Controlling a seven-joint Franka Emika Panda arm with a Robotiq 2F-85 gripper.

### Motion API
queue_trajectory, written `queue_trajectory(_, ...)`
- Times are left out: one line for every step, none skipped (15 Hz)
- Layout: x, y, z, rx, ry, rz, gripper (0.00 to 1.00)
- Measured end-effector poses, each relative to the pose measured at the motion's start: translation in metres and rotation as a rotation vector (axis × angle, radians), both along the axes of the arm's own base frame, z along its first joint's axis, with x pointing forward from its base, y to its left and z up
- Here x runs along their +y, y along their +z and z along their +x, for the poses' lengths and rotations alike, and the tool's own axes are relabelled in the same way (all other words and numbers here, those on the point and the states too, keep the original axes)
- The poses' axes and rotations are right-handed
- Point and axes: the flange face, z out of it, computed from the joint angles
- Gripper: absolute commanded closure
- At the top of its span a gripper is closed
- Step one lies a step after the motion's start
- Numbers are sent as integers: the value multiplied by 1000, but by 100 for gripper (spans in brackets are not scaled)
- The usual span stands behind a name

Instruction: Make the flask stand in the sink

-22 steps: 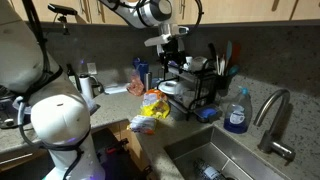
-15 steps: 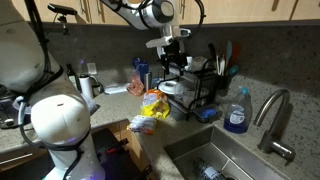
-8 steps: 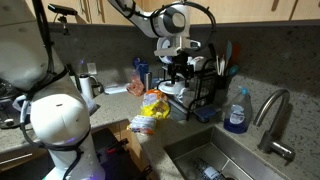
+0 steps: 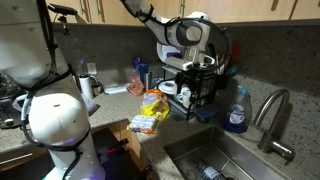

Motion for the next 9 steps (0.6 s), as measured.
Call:
queue_trajectory(-8, -5, -1, 3, -5, 20, 0)
queue_trajectory(-16, -9, -2, 7, -8, 35, 0)
queue_trajectory(-24, -14, -4, 7, -10, 47, 0)
queue_trajectory(-31, -19, -5, 1, -10, 56, 0)
queue_trajectory(-38, -24, -7, -8, -9, 64, 0)
queue_trajectory(-44, -30, -8, -13, -10, 72, 0)
queue_trajectory(-48, -34, -10, -9, -15, 76, 0)
queue_trajectory(-50, -39, -11, 0, -18, 77, 0)
queue_trajectory(-50, -42, -11, 7, -19, 78, 0)
